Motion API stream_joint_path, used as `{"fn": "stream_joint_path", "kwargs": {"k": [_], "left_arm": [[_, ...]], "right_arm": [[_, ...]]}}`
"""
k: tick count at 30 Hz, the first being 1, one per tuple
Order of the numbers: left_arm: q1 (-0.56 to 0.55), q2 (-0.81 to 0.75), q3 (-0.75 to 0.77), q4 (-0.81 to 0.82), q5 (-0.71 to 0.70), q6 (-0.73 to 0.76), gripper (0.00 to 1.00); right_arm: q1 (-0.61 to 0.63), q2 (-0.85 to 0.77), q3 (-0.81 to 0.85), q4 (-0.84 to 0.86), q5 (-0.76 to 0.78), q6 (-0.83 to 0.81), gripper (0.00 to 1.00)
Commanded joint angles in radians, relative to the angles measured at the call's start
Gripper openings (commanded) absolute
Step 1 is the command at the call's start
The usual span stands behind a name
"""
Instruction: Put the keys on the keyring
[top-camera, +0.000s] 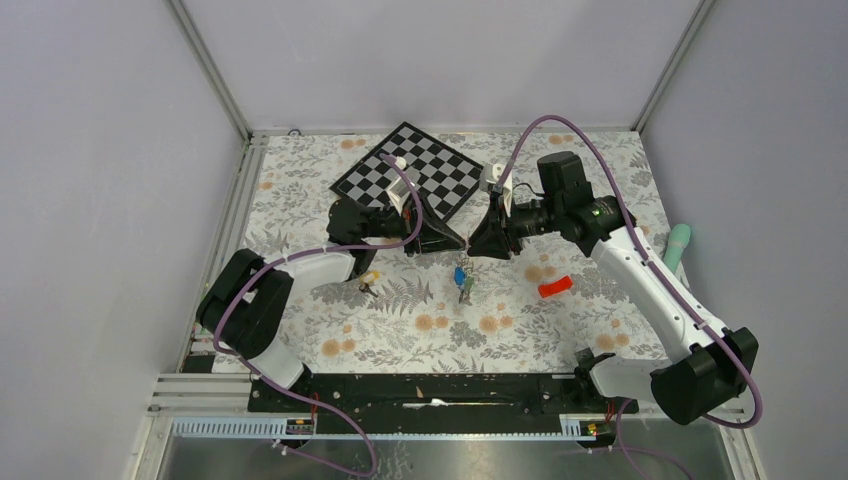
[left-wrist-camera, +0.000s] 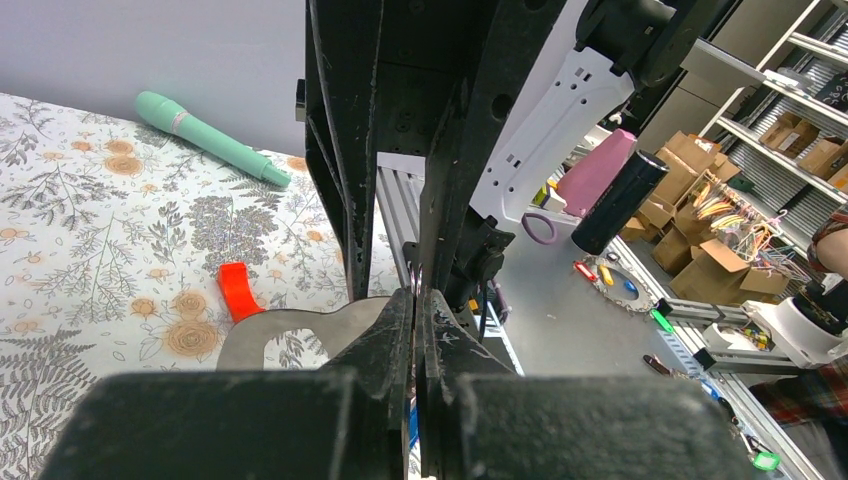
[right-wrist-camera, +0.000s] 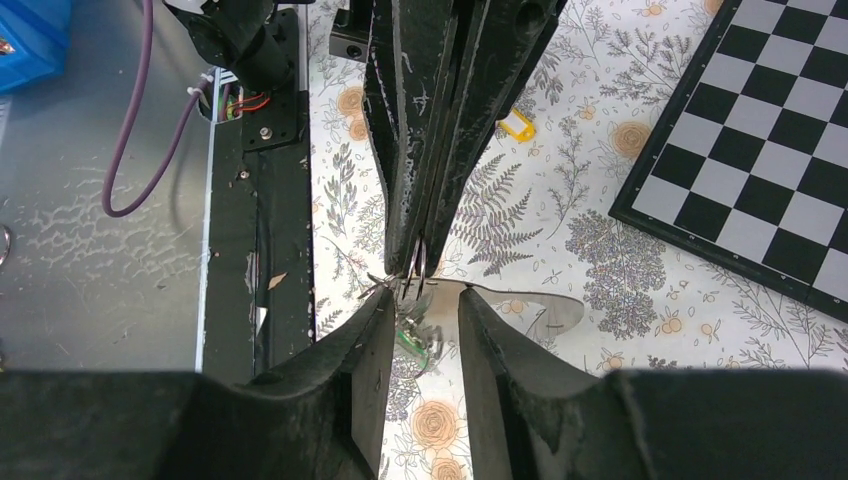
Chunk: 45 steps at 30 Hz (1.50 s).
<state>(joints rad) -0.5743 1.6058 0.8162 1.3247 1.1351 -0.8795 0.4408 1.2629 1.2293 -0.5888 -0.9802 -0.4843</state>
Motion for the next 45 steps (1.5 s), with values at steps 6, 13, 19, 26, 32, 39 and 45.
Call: {"fn": "stream_joint_path", "kwargs": {"k": [6, 13, 19, 26, 32, 39, 45], "left_arm": [[-0.013, -0.009, 0.003, 0.026, -0.020, 0.041, 0.00], [-0.015, -0.011, 0.008, 0.018, -0.016, 0.048, 0.00], [-0.018, -0.008, 0.011, -0.004, -0.011, 0.069, 0.00], [-0.018, -0.033, 0.016, -0.136, 0.013, 0.191, 0.04], [-0.010, -0.074, 0.137, -0.585, 0.084, 0.567, 0.33], [-0.009, -0.057, 0.391, -1.406, 0.076, 1.223, 0.45], [-0.015, -0.050, 0.414, -1.445, 0.091, 1.278, 0.41]], "right_arm": [[0.011, 0.007, 0.041, 0.043, -0.042, 0.037, 0.30], [0.012, 0.016, 0.037, 0.063, -0.061, 0.059, 0.17], [0.013, 0.024, 0.032, 0.096, -0.096, 0.097, 0.03], [0.017, 0.019, 0.066, -0.001, -0.014, -0.005, 0.00], [0.075, 0.027, 0.095, -0.143, 0.145, -0.119, 0.00], [0.102, 0.047, 0.123, -0.227, 0.225, -0.134, 0.00], [0.110, 0.067, 0.141, -0.254, 0.252, -0.130, 0.00]]}}
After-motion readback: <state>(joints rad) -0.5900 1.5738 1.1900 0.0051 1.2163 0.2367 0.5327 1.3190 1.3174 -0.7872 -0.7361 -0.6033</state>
